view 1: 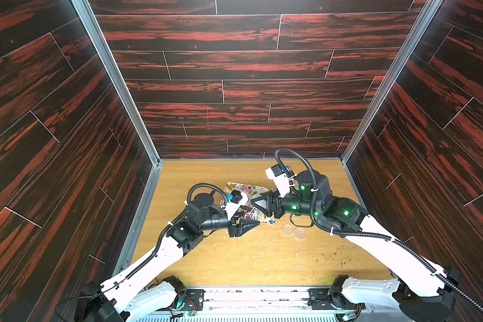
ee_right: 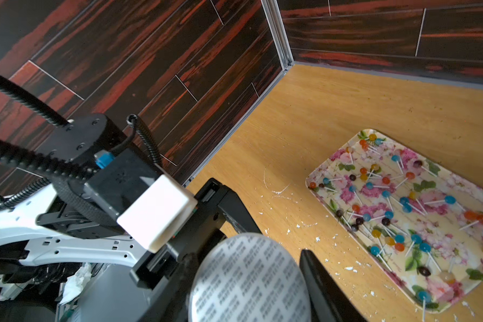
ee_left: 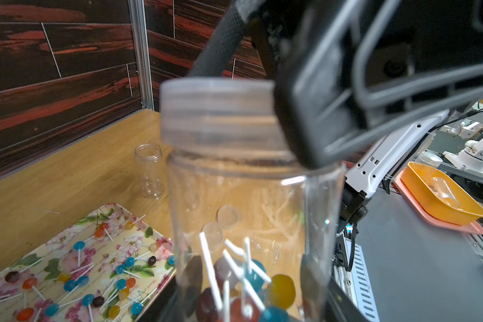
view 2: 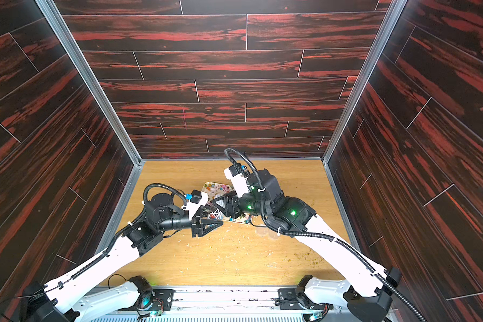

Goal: Pour the candies out of the jar
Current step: Unscrew the lid from the jar.

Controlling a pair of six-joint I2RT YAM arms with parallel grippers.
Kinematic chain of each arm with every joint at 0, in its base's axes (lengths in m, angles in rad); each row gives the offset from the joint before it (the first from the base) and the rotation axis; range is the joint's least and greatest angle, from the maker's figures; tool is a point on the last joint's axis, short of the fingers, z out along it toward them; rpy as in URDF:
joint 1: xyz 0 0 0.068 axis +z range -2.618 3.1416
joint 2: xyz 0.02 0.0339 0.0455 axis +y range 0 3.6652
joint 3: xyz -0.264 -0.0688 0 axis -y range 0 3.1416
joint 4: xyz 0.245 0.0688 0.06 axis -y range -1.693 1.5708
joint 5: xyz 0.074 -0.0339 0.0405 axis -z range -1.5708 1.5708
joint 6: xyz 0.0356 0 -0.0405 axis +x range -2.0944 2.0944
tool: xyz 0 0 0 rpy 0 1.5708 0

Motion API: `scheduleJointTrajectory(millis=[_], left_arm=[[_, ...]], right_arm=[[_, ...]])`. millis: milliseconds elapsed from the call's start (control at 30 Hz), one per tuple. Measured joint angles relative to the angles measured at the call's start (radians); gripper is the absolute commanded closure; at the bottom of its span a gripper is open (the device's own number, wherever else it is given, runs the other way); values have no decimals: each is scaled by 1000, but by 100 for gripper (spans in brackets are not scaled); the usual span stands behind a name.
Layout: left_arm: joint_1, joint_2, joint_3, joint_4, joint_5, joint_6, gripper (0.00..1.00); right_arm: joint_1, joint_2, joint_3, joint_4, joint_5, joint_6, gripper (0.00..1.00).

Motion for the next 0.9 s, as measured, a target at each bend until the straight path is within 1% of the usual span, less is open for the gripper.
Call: scheduleJointTrajectory(millis=[133, 300, 500, 633, 900], left_arm=[[0, -5, -2, 4, -9, -6, 58], [-1, -9, -2, 34, -8, -21, 58], [-2, -19, -2, 51, 4, -29, 58], [-3, -22, -2, 58, 14, -28, 58], [-6, -40, -2, 80, 24, -28, 58]], right_arm=[[-18, -5, -22, 43, -51, -40, 59], [-63, -5, -24, 73, -168, -107, 60], [-84, -5, -23, 96, -258, -198, 60], [-94, -2, -10, 82, -308, -267, 60], [-107, 33, 65, 20, -394, -394, 59]])
